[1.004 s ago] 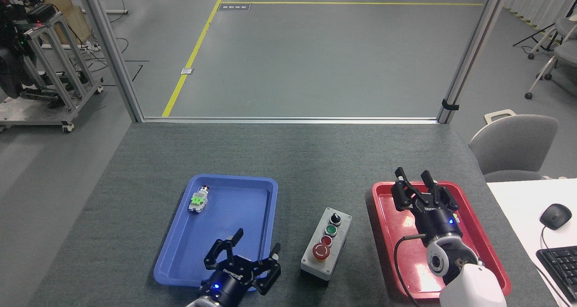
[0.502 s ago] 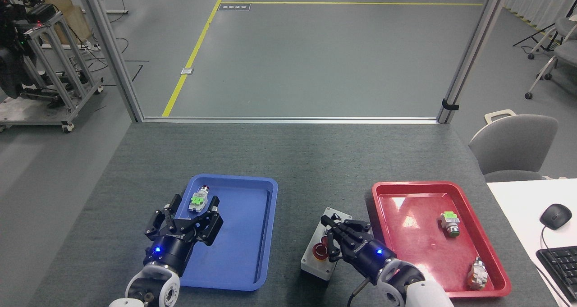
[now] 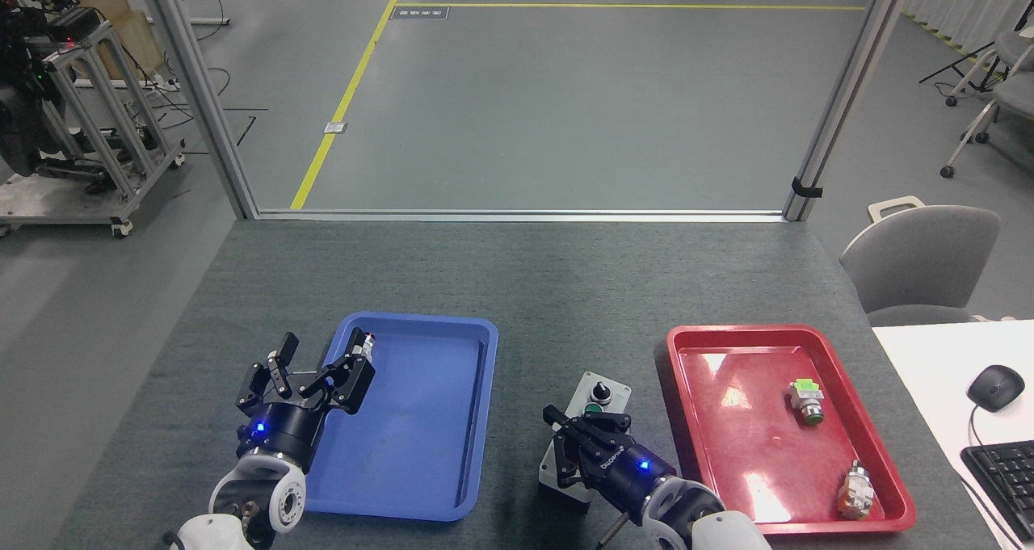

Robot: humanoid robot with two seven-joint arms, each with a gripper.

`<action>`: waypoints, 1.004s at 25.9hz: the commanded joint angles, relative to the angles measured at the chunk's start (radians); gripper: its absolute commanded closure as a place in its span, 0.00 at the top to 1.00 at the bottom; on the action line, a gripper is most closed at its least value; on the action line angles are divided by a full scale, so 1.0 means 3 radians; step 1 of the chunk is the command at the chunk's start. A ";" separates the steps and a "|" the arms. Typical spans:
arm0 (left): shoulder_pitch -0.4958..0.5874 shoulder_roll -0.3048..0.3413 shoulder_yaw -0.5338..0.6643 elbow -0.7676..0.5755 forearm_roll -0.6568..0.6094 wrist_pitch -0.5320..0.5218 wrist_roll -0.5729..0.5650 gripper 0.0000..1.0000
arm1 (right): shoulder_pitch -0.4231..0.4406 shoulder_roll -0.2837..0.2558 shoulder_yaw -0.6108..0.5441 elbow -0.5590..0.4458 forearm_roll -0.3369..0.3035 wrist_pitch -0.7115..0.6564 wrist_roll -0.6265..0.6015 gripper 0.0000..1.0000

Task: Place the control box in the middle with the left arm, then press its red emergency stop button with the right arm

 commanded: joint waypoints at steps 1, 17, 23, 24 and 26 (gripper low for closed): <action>-0.0014 0.0004 0.0068 0.0036 -0.0003 0.0001 0.0019 0.99 | 0.0001 0.0016 0.0002 0.0096 0.0029 -0.0003 0.0038 0.00; -0.0076 0.0050 0.0212 0.0241 -0.0003 -0.0004 0.0080 0.99 | -0.0112 0.0128 -0.0648 -0.0288 0.0024 0.0463 0.0003 1.00; -0.0117 0.0055 0.0212 0.0246 -0.0023 0.0006 0.0065 0.99 | -0.0137 0.0052 -0.1190 -0.0431 0.0019 0.1138 0.0003 1.00; -0.0117 0.0055 0.0212 0.0246 -0.0023 0.0006 0.0065 0.99 | -0.0122 0.0052 -0.1261 -0.0467 0.0019 0.1214 0.0008 1.00; -0.0117 0.0060 0.0212 0.0246 -0.0028 0.0017 0.0070 0.99 | -0.0061 0.0036 -0.1363 -0.0538 0.0019 0.1332 0.0003 1.00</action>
